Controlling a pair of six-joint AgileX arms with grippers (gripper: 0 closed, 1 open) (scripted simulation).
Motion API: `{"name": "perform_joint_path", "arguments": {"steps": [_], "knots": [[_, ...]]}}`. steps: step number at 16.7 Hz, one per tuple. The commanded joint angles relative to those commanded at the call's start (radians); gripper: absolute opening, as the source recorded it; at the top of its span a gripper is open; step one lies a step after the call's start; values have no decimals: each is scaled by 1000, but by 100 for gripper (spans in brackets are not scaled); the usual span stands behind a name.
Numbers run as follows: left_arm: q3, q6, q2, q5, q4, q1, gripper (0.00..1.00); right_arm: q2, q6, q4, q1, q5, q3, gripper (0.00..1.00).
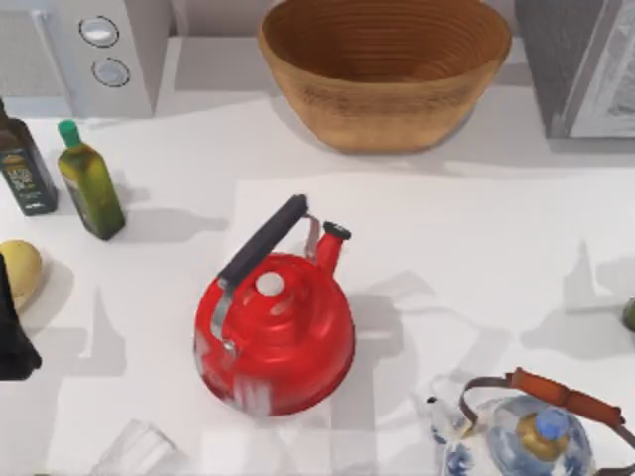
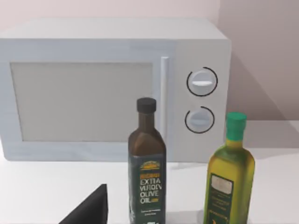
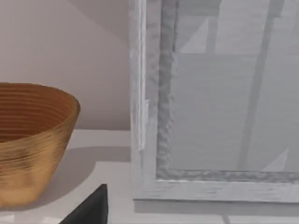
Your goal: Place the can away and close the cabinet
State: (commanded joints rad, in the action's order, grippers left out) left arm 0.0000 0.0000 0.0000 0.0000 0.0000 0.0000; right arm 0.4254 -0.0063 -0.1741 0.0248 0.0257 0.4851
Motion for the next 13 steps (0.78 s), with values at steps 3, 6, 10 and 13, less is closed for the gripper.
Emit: {"name": "perform_joint_path", "arguments": {"steps": [3, 6, 10, 13], "knots": [[0, 0, 0, 0, 0, 0, 100, -221, 2, 83, -11, -14, -252, 100], [0, 0, 0, 0, 0, 0, 100, -364, 5, 145, -20, -23, -415, 100], [0, 0, 0, 0, 0, 0, 100, -425, 6, 174, -25, -26, -485, 100], [0, 0, 0, 0, 0, 0, 100, -425, 6, 174, -25, -26, -485, 100]]}}
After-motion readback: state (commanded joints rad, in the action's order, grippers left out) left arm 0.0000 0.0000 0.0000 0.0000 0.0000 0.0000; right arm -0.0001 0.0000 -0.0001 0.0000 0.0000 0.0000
